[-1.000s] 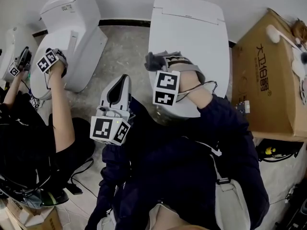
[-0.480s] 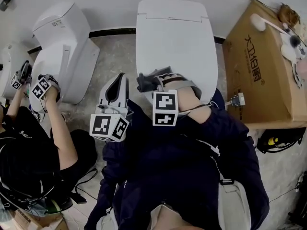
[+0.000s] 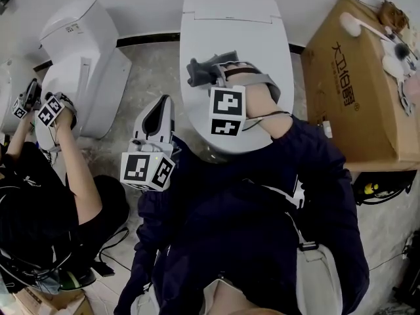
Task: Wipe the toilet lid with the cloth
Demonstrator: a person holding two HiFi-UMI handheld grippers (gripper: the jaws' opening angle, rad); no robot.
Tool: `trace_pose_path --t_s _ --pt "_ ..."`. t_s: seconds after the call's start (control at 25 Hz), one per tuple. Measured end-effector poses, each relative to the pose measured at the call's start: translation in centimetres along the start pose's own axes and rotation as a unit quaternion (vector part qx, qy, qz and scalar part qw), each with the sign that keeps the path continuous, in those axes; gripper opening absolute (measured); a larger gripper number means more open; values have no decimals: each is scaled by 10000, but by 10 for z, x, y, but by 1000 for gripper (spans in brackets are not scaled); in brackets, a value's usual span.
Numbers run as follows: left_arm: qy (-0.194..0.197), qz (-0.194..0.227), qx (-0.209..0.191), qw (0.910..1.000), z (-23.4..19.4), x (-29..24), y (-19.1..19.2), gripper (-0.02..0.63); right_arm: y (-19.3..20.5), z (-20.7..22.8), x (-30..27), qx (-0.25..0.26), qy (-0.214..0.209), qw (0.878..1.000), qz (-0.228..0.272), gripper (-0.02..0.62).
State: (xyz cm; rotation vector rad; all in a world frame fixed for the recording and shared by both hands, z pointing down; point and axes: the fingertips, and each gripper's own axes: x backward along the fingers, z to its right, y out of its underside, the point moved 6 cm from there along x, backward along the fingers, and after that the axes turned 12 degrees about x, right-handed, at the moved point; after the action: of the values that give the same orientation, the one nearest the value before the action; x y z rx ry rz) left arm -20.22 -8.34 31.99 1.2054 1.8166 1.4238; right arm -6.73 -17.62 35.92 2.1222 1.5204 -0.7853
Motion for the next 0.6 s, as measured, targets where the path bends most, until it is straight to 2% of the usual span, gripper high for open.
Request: trace_pose_path --t_s 0.6 --pt "-25 -78 -14 10000 4 -1 5 17 4 3 -7 34 86 10000 -30 75"
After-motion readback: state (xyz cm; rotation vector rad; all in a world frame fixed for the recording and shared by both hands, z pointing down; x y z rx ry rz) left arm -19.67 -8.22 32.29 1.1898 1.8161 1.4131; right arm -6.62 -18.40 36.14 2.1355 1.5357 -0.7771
